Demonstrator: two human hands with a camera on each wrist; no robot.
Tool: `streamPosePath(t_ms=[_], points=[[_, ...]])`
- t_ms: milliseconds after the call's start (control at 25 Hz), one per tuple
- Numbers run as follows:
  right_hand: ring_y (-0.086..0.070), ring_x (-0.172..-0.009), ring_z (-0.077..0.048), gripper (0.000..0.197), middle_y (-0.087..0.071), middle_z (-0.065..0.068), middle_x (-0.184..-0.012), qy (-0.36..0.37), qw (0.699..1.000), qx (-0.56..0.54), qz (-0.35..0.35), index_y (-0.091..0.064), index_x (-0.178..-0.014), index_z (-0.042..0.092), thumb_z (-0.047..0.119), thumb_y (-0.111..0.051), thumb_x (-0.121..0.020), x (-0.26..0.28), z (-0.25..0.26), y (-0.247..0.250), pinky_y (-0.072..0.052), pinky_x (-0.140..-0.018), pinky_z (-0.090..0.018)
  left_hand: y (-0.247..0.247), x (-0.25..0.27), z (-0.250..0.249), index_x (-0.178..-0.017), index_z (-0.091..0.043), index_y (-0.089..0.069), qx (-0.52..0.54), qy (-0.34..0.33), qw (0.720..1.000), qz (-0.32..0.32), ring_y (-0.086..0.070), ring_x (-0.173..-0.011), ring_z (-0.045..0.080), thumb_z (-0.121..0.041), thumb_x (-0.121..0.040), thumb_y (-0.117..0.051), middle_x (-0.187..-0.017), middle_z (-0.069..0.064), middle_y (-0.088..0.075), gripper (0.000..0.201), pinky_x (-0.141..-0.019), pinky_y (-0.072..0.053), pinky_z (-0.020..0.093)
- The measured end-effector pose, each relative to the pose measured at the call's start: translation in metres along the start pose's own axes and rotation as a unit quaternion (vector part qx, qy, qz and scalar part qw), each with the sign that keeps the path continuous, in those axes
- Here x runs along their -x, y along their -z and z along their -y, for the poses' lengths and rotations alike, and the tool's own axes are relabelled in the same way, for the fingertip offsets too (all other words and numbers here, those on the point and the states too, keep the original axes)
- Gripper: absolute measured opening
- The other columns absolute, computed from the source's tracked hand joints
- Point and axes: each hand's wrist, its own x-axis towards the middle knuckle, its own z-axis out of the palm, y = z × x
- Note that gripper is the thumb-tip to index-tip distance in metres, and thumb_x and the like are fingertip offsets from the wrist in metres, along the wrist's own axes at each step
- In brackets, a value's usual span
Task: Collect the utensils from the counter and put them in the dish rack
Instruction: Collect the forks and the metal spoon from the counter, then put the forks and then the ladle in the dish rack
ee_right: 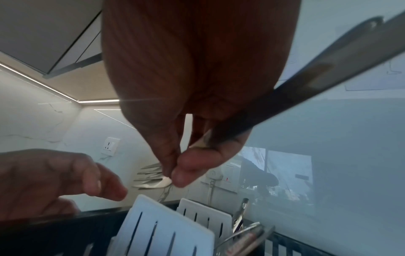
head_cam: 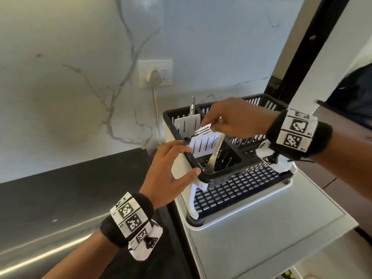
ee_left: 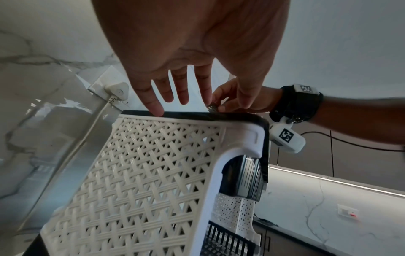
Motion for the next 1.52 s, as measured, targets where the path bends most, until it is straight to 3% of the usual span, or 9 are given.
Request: streamPosePath(t_ms=[160, 280, 440, 560, 680, 840, 1040, 1320, 1520], points=[[-0.057, -0.090, -0.001, 0.026, -0.066, 0.015, -0.101, 0.035, 0.998, 0.021, 0.054, -0.067, -0.118, 0.034, 0.029, -0.061, -0.093, 0.004, -0.006, -0.020, -0.043, -0.090, -0.025, -0.011, -0.008, 0.005, -0.123, -0.033, -0.056, -0.008, 0.009, 1.000, 0.026, -0.037, -0.135, 0.007, -0.059, -0.078, -0.063, -0.141, -0.015, -0.040, 0.052, -0.111, -0.038, 0.041], [-0.060, -0.094, -0.007, 0.027, -0.065, 0.012, -0.101, 0.048, 0.994, 0.048, 0.091, -0.066, -0.119, 0.033, 0.026, -0.061, -0.093, -0.004, 0.006, -0.030, -0.045, -0.090, -0.027, -0.011, -0.010, 0.008, -0.120, -0.036, -0.057, -0.003, 0.016, 0.999, 0.034, -0.034, -0.136, 0.009, -0.062, -0.076, -0.064, -0.141, -0.015, -0.038, 0.052, -0.111, -0.037, 0.042], [-0.061, -0.113, -0.016, 0.034, -0.067, 0.004, -0.122, 0.075, 0.981, 0.112, 0.141, -0.064, -0.128, 0.026, 0.019, -0.059, -0.095, -0.017, 0.015, -0.033, -0.038, -0.091, -0.025, -0.012, -0.012, 0.012, -0.117, -0.038, -0.056, -0.010, 0.025, 0.999, 0.038, -0.032, -0.135, 0.009, -0.065, -0.074, -0.063, -0.139, -0.016, -0.037, 0.052, -0.110, -0.035, 0.039], [-0.063, -0.108, -0.012, 0.032, -0.069, 0.006, -0.119, 0.074, 0.976, 0.091, 0.181, -0.067, -0.123, 0.024, 0.013, -0.059, -0.094, -0.019, 0.013, -0.026, -0.044, -0.098, -0.027, -0.014, -0.011, 0.013, -0.117, -0.040, -0.054, -0.007, 0.025, 0.999, 0.036, -0.033, -0.135, 0.013, -0.066, -0.074, -0.062, -0.139, -0.016, -0.036, 0.051, -0.110, -0.036, 0.041], [-0.058, -0.096, -0.009, 0.037, -0.068, 0.006, -0.116, 0.064, 0.975, 0.105, 0.183, -0.067, -0.123, 0.027, 0.008, -0.058, -0.093, -0.016, 0.011, -0.026, -0.039, -0.087, -0.023, -0.014, -0.012, 0.012, -0.118, -0.038, -0.055, -0.003, 0.027, 0.999, 0.033, -0.034, -0.134, 0.014, -0.065, -0.073, -0.061, -0.139, -0.013, -0.037, 0.052, -0.108, -0.035, 0.037], [-0.059, -0.097, -0.012, 0.035, -0.065, 0.007, -0.107, 0.073, 0.968, 0.115, 0.211, -0.065, -0.125, 0.023, 0.010, -0.058, -0.094, -0.011, 0.021, -0.038, -0.035, -0.081, -0.019, -0.015, -0.012, 0.014, -0.117, -0.036, -0.056, 0.004, 0.023, 0.999, 0.031, -0.035, -0.134, 0.016, -0.064, -0.072, -0.063, -0.137, -0.010, -0.039, 0.054, -0.100, -0.034, 0.023], [-0.063, -0.105, -0.017, 0.038, -0.068, -0.002, -0.115, 0.074, 0.969, 0.114, 0.207, -0.062, -0.130, 0.020, 0.011, -0.059, -0.093, -0.015, 0.023, -0.044, -0.036, -0.074, -0.017, -0.015, -0.013, 0.015, -0.116, -0.037, -0.055, 0.009, 0.028, 0.999, 0.033, -0.035, -0.134, 0.016, -0.065, -0.071, -0.063, -0.136, -0.011, -0.038, 0.054, -0.095, -0.033, 0.016], [-0.060, -0.118, -0.017, 0.055, -0.067, 0.003, -0.123, 0.048, 0.975, 0.107, 0.187, -0.056, -0.136, 0.025, -0.003, -0.049, -0.090, -0.014, 0.015, -0.018, -0.041, -0.097, -0.029, -0.015, -0.012, 0.018, -0.122, -0.033, -0.055, -0.013, 0.011, 0.999, 0.033, -0.035, -0.135, 0.016, -0.063, -0.078, -0.060, -0.140, -0.008, -0.038, 0.054, -0.109, -0.038, 0.042], [-0.063, -0.106, -0.014, 0.049, -0.069, 0.008, -0.117, 0.044, 0.992, 0.069, 0.100, -0.062, -0.129, 0.031, 0.003, -0.049, -0.091, -0.022, 0.052, 0.000, -0.049, -0.098, -0.036, 0.001, 0.014, 0.033, -0.138, -0.030, -0.044, -0.028, 0.000, 0.998, 0.050, -0.032, -0.141, 0.010, -0.056, -0.087, -0.055, -0.151, -0.010, -0.034, 0.058, -0.109, -0.037, 0.034]])
